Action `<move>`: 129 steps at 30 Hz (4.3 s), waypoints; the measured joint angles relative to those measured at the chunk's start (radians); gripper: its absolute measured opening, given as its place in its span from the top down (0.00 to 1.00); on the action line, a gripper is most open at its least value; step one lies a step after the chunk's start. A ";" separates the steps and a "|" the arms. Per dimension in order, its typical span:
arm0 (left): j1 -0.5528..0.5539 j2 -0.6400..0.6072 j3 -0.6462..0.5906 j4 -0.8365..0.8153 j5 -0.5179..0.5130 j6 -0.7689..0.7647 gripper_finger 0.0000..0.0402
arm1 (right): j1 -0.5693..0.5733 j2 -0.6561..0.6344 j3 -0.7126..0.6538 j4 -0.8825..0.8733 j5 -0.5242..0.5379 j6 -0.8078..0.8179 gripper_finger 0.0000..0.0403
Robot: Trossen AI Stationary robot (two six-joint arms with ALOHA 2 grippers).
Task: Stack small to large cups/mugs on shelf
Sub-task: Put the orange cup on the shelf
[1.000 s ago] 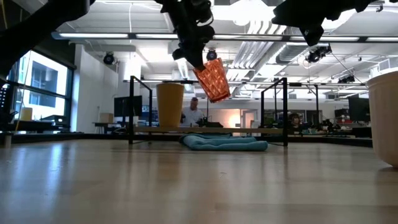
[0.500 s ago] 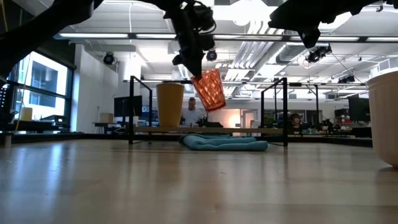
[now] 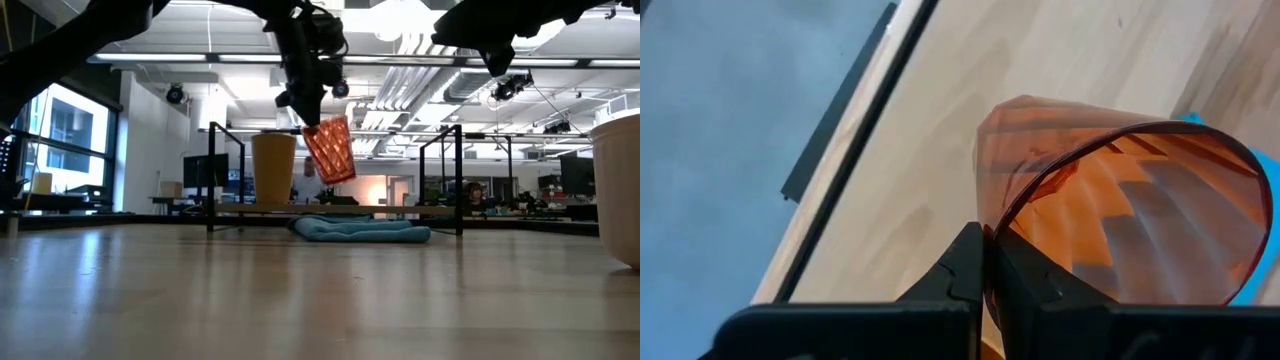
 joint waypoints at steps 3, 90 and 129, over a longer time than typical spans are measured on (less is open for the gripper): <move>0.000 0.000 0.000 -0.014 0.014 0.007 1.00 | 0.000 0.000 0.000 0.000 0.004 -0.005 0.82; -0.394 -0.034 -0.003 -0.233 0.171 -0.039 1.00 | -0.035 0.010 0.000 0.007 -0.188 0.080 0.82; -0.505 -0.033 -0.307 -0.094 0.117 -0.178 0.96 | 0.114 0.010 0.000 0.032 -0.206 0.117 0.82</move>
